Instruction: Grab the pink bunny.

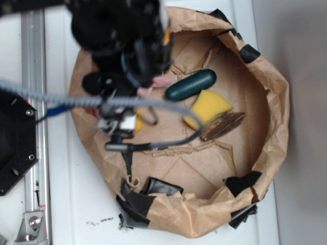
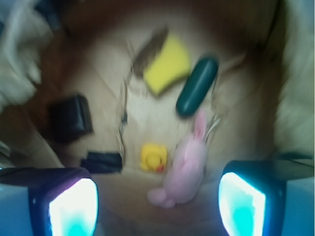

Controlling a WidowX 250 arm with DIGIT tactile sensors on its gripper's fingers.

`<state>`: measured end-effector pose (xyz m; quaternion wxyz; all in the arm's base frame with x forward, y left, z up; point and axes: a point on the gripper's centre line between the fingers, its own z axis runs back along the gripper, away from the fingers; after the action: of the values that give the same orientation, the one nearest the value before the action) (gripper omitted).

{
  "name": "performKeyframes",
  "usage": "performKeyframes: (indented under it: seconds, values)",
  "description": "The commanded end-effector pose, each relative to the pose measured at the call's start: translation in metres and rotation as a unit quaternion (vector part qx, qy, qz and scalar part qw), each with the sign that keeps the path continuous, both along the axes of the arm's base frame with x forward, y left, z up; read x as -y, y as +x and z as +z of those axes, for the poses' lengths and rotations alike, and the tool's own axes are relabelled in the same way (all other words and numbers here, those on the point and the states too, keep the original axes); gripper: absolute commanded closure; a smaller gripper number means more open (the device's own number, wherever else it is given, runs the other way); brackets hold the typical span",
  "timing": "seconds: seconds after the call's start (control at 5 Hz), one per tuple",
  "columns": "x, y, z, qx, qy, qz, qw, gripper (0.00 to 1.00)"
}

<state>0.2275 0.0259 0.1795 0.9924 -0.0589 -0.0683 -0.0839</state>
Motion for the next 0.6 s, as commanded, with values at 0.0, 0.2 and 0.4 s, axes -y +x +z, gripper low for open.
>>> performKeyframes:
  seconds: [0.0,0.2,0.4]
  values:
    - [0.004,0.019,-0.044,-0.022,0.037,-0.019,0.999,0.00]
    - [0.020,0.015,-0.094,-0.036,0.049,-0.053,0.997,0.00]
    - [0.009,0.008,-0.145,-0.053,0.072,-0.056,0.994,0.00]
